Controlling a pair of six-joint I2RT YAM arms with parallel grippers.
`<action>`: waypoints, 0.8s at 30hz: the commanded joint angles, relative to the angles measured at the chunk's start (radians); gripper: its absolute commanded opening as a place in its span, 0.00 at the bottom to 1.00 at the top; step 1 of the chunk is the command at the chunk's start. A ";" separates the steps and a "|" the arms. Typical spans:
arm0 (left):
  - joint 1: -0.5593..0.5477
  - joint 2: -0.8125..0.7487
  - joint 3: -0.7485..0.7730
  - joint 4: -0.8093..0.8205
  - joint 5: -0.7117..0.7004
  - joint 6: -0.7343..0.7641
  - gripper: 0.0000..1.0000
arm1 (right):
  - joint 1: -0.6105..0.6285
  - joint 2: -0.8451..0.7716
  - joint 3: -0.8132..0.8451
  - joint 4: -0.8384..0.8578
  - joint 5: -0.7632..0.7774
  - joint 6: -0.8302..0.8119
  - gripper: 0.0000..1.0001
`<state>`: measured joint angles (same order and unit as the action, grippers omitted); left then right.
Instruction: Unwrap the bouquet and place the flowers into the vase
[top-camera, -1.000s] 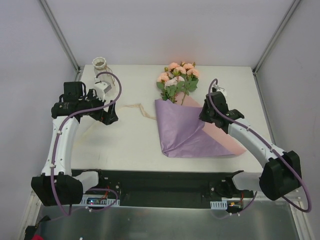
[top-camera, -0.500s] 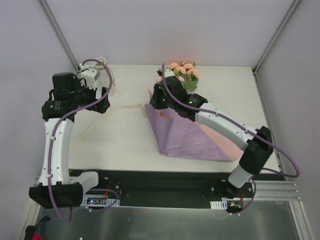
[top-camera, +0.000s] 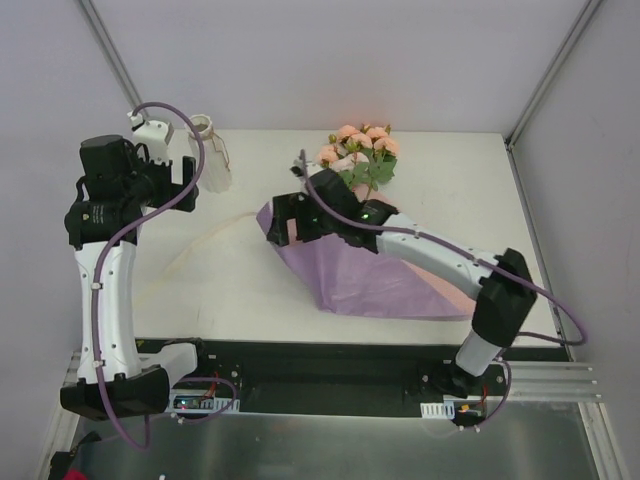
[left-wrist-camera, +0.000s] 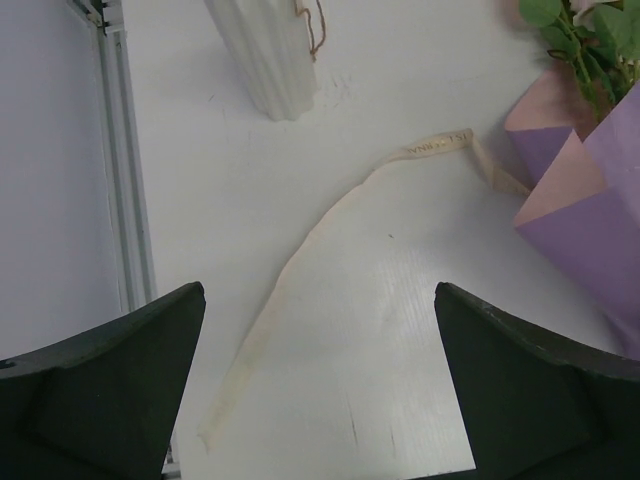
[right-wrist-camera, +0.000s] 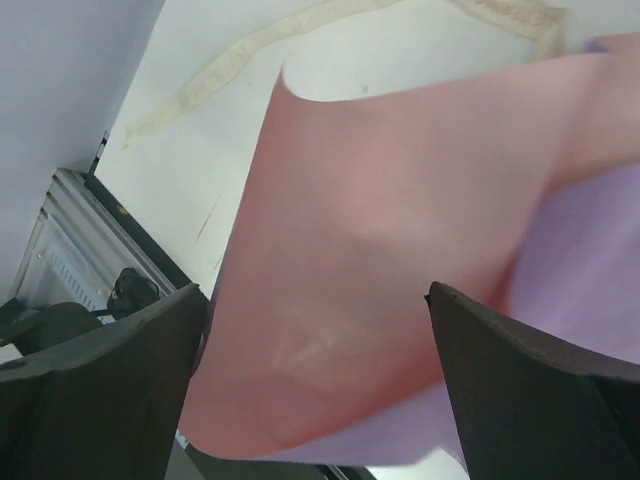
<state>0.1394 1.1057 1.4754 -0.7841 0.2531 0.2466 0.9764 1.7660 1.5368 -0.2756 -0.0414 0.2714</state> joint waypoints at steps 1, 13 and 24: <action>0.005 0.005 0.066 -0.004 0.066 0.003 0.99 | -0.199 -0.263 -0.102 0.035 -0.090 -0.031 0.96; -0.073 0.065 0.106 -0.055 0.201 0.020 0.99 | -0.337 -0.108 -0.130 0.027 -0.443 -0.094 0.96; -0.077 0.066 0.105 -0.055 0.140 0.040 0.99 | -0.100 0.104 0.138 0.050 -0.433 -0.037 0.96</action>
<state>0.0708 1.1801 1.5517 -0.8299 0.4091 0.2657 0.8730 1.8534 1.4895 -0.2584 -0.4507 0.2302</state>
